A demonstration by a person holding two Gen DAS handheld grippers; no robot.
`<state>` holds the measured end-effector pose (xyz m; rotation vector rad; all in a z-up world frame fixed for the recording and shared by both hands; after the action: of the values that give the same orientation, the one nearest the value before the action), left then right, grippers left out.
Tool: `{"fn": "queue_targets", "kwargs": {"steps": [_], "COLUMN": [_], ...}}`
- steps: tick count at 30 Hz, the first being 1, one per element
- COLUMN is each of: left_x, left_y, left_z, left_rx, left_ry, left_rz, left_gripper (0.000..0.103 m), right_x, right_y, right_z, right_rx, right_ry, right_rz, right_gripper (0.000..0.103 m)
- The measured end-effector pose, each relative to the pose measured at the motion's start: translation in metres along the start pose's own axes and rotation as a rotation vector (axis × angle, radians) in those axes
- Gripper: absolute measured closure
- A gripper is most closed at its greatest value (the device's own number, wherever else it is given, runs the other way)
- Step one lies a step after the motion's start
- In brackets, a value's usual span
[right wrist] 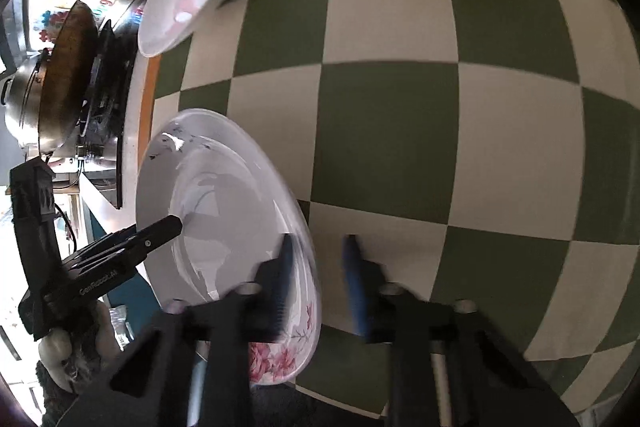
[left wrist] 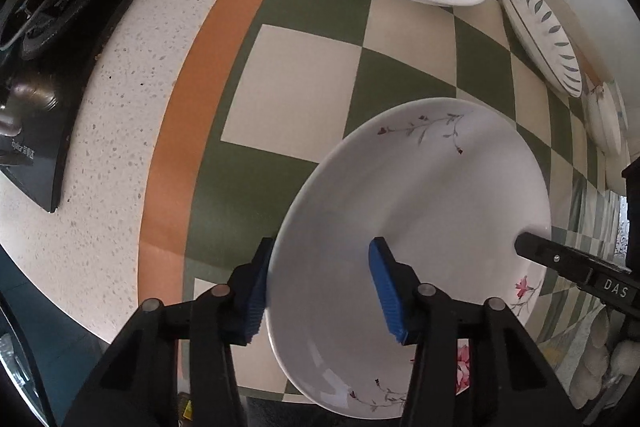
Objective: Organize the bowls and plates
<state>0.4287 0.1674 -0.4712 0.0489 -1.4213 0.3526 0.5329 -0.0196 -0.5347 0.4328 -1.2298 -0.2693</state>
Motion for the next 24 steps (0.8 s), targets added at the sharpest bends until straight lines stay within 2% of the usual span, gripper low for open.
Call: {"fn": "queue_targets", "kwargs": {"steps": [3,6,13,24], "left_x": [0.008,0.017,0.027,0.018], "left_y": [0.000,-0.005,-0.038,-0.117], "left_z": [-0.001,-0.003,-0.010,-0.017], "left_rx": [0.005,-0.023,-0.087,-0.255], "left_ry": [-0.006,-0.028,-0.031,-0.015], "left_rz": [0.019,-0.003,0.017,0.014], "left_gripper": [0.062,0.062,0.062,0.062], "right_x": [0.000,0.003,0.025,0.087], "right_y": [0.003,0.006,-0.011,-0.083], "right_z": [-0.001,0.006,0.014,0.022], "right_rx": [0.002,0.001,-0.041,-0.189], "right_ry": [-0.026,-0.036,-0.073,-0.186], "right_rz": [0.020,0.032,0.019,-0.004], "right_gripper": [0.090,0.089,0.090,0.089]}}
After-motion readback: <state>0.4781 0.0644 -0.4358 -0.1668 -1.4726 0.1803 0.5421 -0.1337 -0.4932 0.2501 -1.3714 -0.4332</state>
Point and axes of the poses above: each gripper's, at about its wrist camera, not at the fingertips, and x roughly against the way its jaws point, y to its left, z to its underside, the point moved 8 cm from there along -x, roughly the way its jaws point, and after that the axes turned 10 degrees about y, right-handed, at the moved point
